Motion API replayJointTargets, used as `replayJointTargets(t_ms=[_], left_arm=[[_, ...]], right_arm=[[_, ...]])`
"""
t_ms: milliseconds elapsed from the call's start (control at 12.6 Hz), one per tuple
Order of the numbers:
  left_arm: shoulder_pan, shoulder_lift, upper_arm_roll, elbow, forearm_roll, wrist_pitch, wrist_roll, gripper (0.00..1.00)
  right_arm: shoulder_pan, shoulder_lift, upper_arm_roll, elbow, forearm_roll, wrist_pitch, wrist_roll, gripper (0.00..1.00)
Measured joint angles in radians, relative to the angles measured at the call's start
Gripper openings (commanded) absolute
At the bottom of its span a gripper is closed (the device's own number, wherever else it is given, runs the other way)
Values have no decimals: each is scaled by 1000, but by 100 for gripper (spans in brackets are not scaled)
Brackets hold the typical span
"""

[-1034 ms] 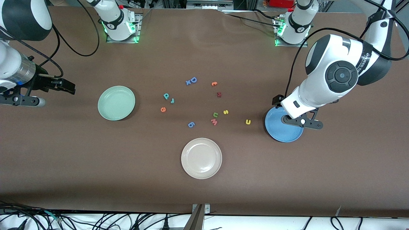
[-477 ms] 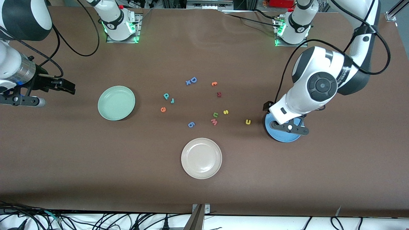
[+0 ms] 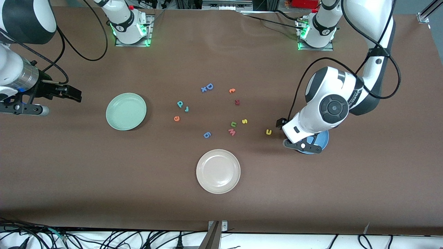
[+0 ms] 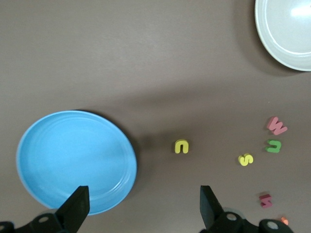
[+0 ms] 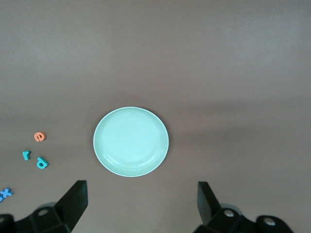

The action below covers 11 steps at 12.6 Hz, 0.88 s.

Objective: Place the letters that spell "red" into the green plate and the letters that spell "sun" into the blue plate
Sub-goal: 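Grasp the yellow u with the left gripper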

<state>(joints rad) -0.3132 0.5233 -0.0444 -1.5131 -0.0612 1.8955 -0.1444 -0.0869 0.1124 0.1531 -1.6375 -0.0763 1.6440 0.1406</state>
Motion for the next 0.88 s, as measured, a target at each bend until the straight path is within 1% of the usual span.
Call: replayJointTargets(t_ms=[159,318,477,716,875], left_arm=[[-14,38,0,-2,-5,37,-1,100],[-27,71,-1,-21,-5,112,-4,100],[-36,86,-1,-64,-5,177,-20,100],[-60,87,-3,-117,-5,213,-72,100],[-76,87,-3,-181,-5,296,-86,100]], right_arm=[[0,0,0,0,0,0,0,100],[0,0,0,0,0,0,0,100],[0,0,0,0,0,0,0,100],[0,0,0,0,0,0,0,100],[0,0,0,0,0,0,0,100]])
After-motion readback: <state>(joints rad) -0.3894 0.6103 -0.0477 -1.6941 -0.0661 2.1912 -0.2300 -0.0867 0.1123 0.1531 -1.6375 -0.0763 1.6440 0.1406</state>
